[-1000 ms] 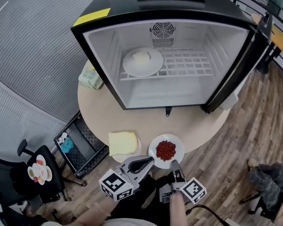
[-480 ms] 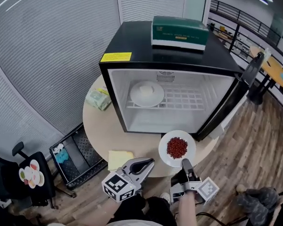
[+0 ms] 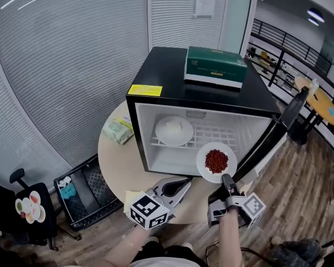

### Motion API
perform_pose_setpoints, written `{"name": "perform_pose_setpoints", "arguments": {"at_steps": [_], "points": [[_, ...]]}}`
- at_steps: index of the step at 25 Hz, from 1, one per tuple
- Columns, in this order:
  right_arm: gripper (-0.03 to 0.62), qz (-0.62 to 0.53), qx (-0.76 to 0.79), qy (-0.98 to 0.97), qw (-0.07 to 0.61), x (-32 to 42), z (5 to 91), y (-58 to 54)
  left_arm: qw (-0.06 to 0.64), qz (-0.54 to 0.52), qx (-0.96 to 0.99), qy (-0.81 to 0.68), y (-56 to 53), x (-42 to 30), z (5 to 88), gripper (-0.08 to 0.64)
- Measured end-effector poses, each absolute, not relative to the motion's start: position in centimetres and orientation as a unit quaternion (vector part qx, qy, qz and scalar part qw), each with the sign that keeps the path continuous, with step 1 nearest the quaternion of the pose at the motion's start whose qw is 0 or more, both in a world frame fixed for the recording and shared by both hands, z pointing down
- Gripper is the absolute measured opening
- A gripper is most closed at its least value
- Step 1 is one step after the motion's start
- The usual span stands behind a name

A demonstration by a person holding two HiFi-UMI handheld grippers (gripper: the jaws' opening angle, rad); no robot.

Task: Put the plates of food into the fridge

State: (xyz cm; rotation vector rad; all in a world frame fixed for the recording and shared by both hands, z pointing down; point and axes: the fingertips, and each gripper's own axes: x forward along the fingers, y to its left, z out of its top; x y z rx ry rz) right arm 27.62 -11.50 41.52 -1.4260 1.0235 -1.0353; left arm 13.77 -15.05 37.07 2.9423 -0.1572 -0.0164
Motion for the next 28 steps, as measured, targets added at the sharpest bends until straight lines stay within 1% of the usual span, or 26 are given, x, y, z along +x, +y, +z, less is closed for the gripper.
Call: {"name": "perform_pose_setpoints", "arguments": {"at_steps": [6, 18, 23, 28], "points": [[0.017, -0.438, -0.607, 0.41, 0.522, 30.0, 41.3, -15.0, 0.093, -0.014, 0.995, -0.046, -16.6, 16.3, 35.8, 0.005], [0.017, -0.453, -0.636, 0.381, 0.495, 32.0, 42.0, -19.6, 0.095, 0.02, 0.995, -0.014, -18.8, 22.0, 37.5, 0.005], [0.017, -0.45, -0.643, 0.375, 0.494, 32.8, 41.2, -20.9, 0.106, 0.013, 0.994, -0.027, -19.7, 21.9, 37.6, 0.005], [0.018, -0.425, -0.687, 0.382, 0.45, 34.2, 40.1, -22.7, 0.123, 0.012, 0.991, -0.047, -20.8, 20.3, 38.4, 0.005]]}}
